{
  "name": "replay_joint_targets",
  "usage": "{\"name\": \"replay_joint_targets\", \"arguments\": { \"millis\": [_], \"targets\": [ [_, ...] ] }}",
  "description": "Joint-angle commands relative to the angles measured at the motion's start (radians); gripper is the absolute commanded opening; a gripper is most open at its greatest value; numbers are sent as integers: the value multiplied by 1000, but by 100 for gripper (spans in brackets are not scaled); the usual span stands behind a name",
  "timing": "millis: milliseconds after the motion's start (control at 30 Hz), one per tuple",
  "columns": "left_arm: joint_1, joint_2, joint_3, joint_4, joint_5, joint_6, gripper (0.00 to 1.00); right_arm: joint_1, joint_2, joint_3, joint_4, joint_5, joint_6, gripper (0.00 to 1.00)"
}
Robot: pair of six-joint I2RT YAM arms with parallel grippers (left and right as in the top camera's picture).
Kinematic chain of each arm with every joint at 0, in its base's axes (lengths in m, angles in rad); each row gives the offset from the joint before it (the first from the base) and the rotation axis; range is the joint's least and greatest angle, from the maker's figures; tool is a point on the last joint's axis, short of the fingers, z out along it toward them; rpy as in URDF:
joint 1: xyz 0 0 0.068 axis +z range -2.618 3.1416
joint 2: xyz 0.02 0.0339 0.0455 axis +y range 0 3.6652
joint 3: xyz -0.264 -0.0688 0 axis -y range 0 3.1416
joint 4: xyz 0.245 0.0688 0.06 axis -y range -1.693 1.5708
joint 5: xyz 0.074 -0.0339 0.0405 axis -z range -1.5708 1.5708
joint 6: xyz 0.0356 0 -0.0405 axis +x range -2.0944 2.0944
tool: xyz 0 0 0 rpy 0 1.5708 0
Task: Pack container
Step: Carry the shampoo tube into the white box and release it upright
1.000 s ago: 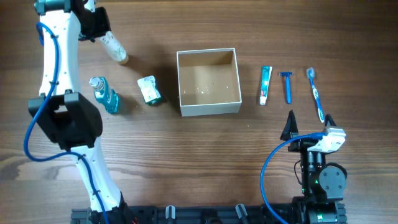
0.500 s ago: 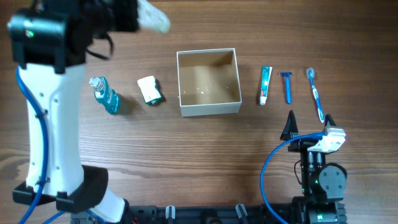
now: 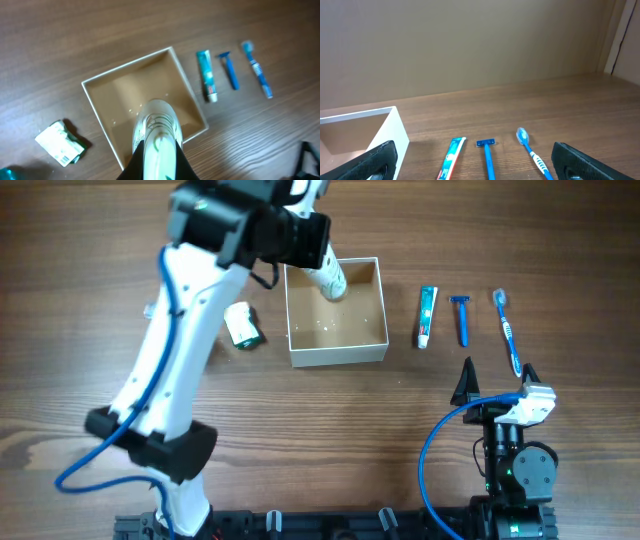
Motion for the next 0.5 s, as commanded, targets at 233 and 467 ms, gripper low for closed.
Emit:
{"name": "replay_joint_targets", "arguments": {
  "millis": [233, 467],
  "targets": [
    [1, 154, 7, 8, -166, -88, 4, -5, -3, -2, 3, -8, -3, 100],
    [-2, 229, 7, 68, -180, -114, 4, -5, -3, -2, 3, -8, -3, 100]
  ]
}}
